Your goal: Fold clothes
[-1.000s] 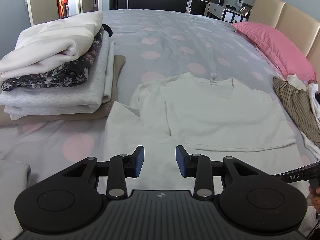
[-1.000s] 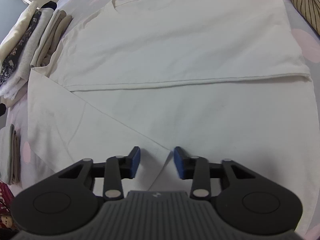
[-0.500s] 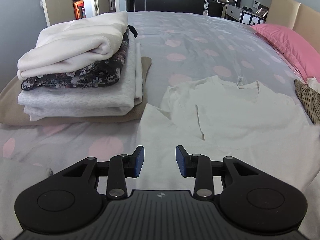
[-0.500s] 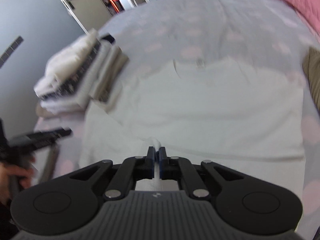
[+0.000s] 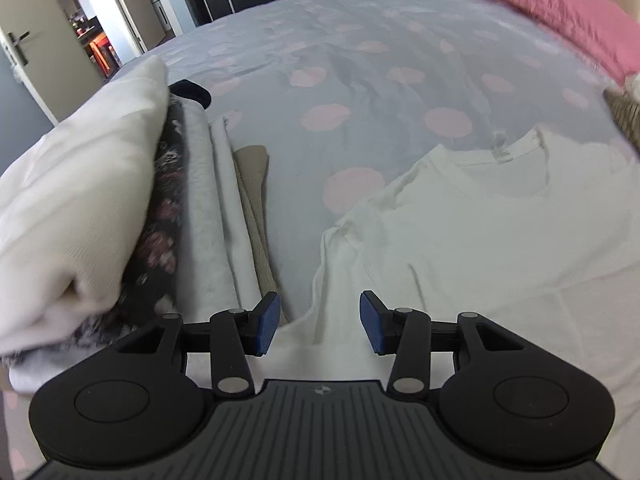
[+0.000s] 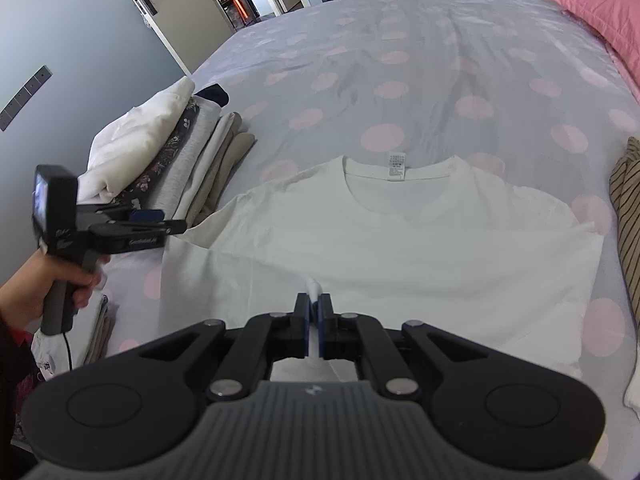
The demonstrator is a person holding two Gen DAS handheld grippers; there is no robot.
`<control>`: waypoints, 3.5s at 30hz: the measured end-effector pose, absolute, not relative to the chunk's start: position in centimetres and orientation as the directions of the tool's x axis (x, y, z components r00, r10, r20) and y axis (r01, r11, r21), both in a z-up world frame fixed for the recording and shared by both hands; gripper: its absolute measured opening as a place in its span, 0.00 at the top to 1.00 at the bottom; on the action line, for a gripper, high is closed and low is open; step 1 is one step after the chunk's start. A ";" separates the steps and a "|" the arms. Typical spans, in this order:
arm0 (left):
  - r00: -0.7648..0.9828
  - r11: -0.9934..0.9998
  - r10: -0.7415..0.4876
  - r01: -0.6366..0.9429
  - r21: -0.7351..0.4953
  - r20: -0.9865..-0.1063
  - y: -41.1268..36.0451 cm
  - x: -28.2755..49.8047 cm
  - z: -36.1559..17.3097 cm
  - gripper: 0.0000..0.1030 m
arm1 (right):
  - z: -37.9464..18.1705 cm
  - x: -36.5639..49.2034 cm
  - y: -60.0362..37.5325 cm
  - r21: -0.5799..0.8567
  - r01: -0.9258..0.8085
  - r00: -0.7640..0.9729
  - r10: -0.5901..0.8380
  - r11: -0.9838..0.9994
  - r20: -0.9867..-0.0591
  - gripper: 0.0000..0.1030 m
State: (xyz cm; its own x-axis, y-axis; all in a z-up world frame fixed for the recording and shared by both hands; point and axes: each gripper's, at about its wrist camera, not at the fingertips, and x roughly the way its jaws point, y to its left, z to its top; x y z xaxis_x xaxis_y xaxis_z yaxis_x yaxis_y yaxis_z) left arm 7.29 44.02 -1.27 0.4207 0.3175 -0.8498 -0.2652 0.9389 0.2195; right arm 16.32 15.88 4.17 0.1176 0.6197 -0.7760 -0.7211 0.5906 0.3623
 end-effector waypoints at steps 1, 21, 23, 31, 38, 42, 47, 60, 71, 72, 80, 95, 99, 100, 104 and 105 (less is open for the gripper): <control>0.401 0.941 0.318 -0.247 0.233 -0.859 44.1 8.0 -2.2 0.59 | 3.9 16.8 15.8 0.364 -0.720 0.114 0.619 0.590 -0.777 0.96; 0.290 0.939 0.325 -0.210 0.272 -0.900 47.5 11.7 -4.8 1.00 | 5.2 26.6 9.8 0.399 -0.621 0.237 0.647 0.675 -0.725 0.96; 0.313 0.938 0.326 -0.222 0.266 -0.892 47.5 11.9 -4.6 1.00 | 3.7 28.4 8.9 0.380 -0.574 0.260 0.601 0.725 -0.756 0.96; 0.321 0.927 0.350 -0.257 0.274 -0.880 47.2 13.3 -6.1 1.00 | -4.5 34.0 8.1 0.389 -0.439 0.249 0.526 0.810 -0.813 0.96; 0.365 0.912 0.371 -0.314 0.263 -0.854 47.8 13.4 -6.5 0.95 | -7.6 36.0 8.2 0.381 -0.395 0.275 0.503 0.836 -0.819 0.93; 0.399 0.916 0.362 -0.318 0.243 -0.842 47.9 13.2 -6.0 0.81 | -8.3 35.1 7.0 0.404 -0.401 0.247 0.522 0.822 -0.816 0.76; 0.403 0.924 0.343 -0.305 0.229 -0.848 47.5 13.1 -6.3 0.80 | -9.8 32.8 5.7 0.425 -0.442 0.178 0.541 0.790 -0.822 0.61; 0.381 0.906 0.346 -0.373 0.200 -0.857 48.6 13.2 -6.8 0.69 | -10.2 29.9 7.0 0.377 -0.544 0.132 0.520 0.750 -0.844 0.96; 0.359 0.906 0.378 -0.333 0.261 -0.853 47.6 13.9 -7.6 0.99 | -3.2 27.9 5.5 0.330 -0.572 0.214 0.525 0.751 -0.824 0.97; 0.360 0.906 0.378 -0.333 0.261 -0.853 47.6 14.0 -7.6 0.99 | -3.5 27.9 5.0 0.322 -0.561 0.218 0.511 0.763 -0.832 0.98; 0.336 0.894 0.414 -0.325 0.309 -0.846 47.0 14.5 -8.7 0.99 | -10.6 27.9 2.6 0.393 -0.463 0.080 0.479 0.795 -0.874 0.97; 0.327 0.896 0.416 -0.308 0.321 -0.849 46.7 15.0 -9.1 0.99 | -9.2 33.4 5.4 0.361 -0.496 0.249 0.528 0.790 -0.812 0.66; 0.330 0.898 0.410 -0.310 0.313 -0.850 46.6 14.9 -9.2 0.99 | -10.2 33.8 5.7 0.368 -0.493 0.237 0.529 0.788 -0.815 0.98; 0.332 0.898 0.409 -0.310 0.311 -0.850 46.6 14.9 -9.2 0.99 | -10.0 33.6 5.7 0.366 -0.503 0.248 0.537 0.783 -0.807 0.98; 0.348 0.902 0.405 -0.304 0.307 -0.845 46.5 14.8 -9.2 0.99 | -8.3 33.0 5.9 0.275 -0.535 0.365 0.512 0.799 -0.778 0.99; 0.355 0.903 0.403 -0.303 0.304 -0.844 46.4 14.7 -9.2 0.99 | -8.2 33.3 6.0 0.259 -0.528 0.383 0.500 0.808 -0.777 0.99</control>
